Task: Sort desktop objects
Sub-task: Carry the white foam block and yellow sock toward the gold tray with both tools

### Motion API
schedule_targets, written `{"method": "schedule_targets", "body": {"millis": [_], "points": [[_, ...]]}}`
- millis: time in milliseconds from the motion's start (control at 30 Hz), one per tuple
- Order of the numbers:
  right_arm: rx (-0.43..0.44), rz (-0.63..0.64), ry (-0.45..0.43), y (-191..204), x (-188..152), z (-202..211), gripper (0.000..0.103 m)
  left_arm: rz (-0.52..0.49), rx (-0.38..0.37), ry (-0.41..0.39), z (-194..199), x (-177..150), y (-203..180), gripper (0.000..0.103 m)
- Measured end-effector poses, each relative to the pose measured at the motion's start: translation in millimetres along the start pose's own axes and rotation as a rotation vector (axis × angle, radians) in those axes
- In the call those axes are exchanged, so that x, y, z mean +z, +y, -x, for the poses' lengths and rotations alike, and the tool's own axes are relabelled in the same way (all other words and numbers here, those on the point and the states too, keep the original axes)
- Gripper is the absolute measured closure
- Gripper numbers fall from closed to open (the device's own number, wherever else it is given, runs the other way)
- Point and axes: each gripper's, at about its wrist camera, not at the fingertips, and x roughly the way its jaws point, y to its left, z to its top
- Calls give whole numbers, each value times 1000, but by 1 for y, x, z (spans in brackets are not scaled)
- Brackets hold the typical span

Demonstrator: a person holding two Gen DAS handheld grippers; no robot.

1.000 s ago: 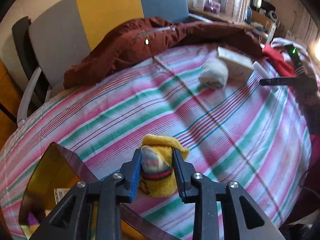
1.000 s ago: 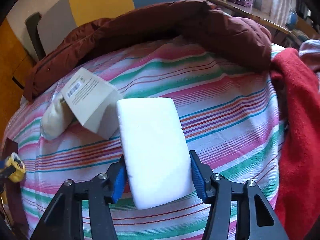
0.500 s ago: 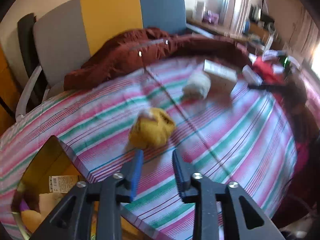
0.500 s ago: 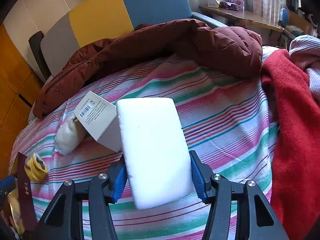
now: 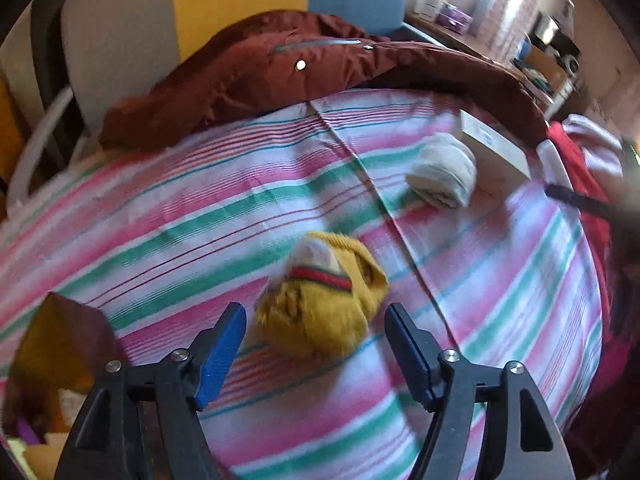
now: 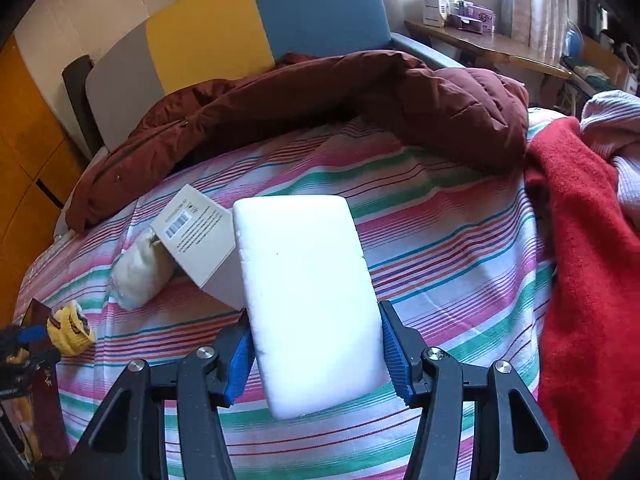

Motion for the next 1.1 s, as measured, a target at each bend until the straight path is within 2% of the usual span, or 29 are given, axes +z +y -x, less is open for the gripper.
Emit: {"method": "schedule_targets", "body": {"millis": [67,133,233,300,500,800,900,1100], "points": [[-7,-11,-6,-3,1,0,46,30,-21,17,-12,5,3,34],[-8,-20,-12,-6,3,1,46,43,-21,43,-22,7,4,47],[-15,-19,-25,-6,5,3,46,24,-24,19,-20,6,1,57],[-21,-17,-35,-6,5,5,46,14,-11,-9,-13,4,-2,59],[-8,-34,-80,-9,7,16,46,23,-24,-109,32,-9,-10,59],[80,-5,-149,5,6,37,46,181,-29,-272,118,-61,13,59],[123,3,-131,15,1,39,46,239,15,-306,137,-85,31,59],[165,109,-122,63,-11,61,46,347,94,-330,165,-136,80,59]]}}
